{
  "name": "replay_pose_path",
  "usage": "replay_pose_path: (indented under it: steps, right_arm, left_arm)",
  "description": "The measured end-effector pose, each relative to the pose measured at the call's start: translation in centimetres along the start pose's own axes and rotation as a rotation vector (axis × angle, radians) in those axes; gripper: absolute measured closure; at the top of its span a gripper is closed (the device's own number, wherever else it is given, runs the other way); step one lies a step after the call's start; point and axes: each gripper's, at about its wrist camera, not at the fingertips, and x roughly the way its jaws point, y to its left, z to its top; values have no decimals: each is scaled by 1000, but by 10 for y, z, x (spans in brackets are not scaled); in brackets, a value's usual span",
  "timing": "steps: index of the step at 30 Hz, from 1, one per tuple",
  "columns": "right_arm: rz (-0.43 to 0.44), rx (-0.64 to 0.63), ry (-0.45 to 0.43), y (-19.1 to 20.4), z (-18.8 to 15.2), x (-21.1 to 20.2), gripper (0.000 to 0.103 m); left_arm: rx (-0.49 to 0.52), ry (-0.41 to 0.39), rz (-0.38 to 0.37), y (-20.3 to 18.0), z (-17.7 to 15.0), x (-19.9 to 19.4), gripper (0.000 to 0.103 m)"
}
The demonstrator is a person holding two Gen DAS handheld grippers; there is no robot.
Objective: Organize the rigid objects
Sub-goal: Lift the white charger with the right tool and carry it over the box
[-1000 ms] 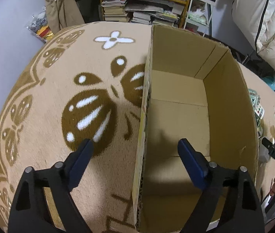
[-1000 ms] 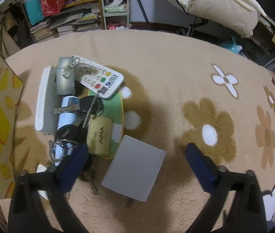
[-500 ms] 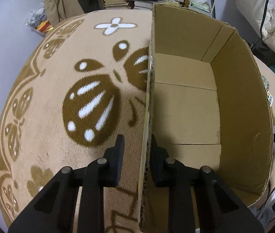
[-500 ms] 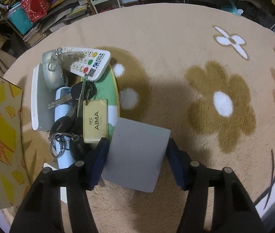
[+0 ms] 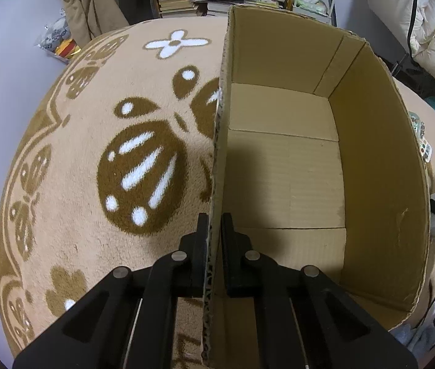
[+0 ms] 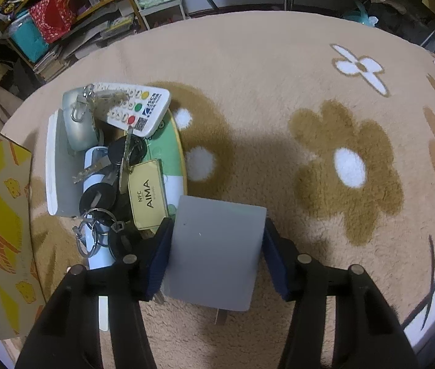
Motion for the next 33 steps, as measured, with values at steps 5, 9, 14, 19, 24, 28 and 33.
replay_pose_path:
  steps: [5,9,14,19,24,28,33]
  right_arm:
    - [6,65,-28,-17,0,-14,45]
    - [34,92,-75,-22,2,-32,46]
    - [125,37,-156,-6,11,-66,46]
    - [206,-100,-251,42,19,-105,46]
    - [311,-202,-293,104,24,-130,46]
    - [409,-255,-274,154,29,-132,46]
    - [443,-337,-237,211,27,-121,46]
  left_arm:
    - [-10,7,-1,1,1,0,96]
    - [-2,4,14,0,-1,0,94]
    - [1,5,23,-1,-1,-2,95]
    - [-7,8,19,-1,-1,-3,95]
    - [-8,7,20,-1,-2,-3,94]
    - [-14,4,25,0,-2,-2,94]
    - [-18,3,21,1,-2,-2,94]
